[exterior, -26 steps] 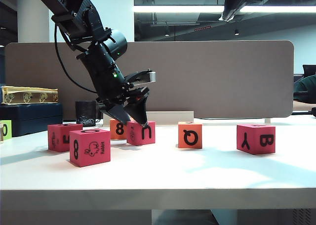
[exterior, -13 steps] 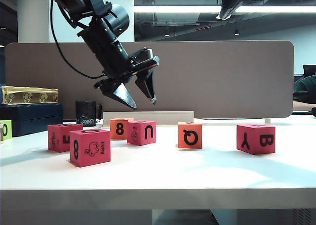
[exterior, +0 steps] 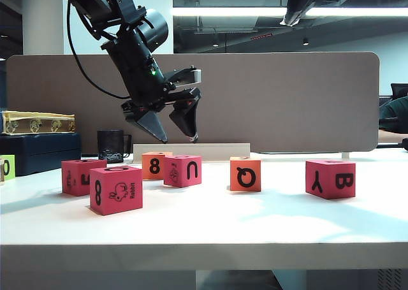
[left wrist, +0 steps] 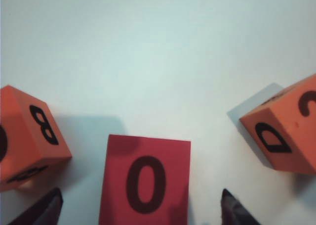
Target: Select the appropriate blocks from the scattered letter blocks on the table and arrange them in a row to spell out "2024".
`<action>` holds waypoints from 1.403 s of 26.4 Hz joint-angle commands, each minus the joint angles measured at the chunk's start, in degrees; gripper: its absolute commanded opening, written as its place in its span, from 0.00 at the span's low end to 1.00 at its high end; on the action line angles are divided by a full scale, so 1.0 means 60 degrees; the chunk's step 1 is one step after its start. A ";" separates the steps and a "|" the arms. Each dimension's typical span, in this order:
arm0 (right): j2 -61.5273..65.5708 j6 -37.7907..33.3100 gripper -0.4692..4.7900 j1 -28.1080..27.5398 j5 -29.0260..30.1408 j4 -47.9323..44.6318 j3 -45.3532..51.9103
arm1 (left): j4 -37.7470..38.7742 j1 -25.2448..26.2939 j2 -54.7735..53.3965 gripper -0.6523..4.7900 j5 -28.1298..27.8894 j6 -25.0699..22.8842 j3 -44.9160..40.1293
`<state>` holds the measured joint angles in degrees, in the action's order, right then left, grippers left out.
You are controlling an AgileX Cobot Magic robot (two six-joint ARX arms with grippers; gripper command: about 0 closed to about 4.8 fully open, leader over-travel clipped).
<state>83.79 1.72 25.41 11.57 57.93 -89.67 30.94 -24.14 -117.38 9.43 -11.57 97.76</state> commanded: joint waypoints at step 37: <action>-0.0033 -0.0025 0.09 0.0011 -0.0015 0.0015 -0.0036 | 0.0554 -0.0025 -0.0211 0.56 -0.0084 0.2565 0.0066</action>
<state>83.79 1.58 25.39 11.55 58.50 -89.67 33.39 -24.21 -119.66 9.37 -0.49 97.89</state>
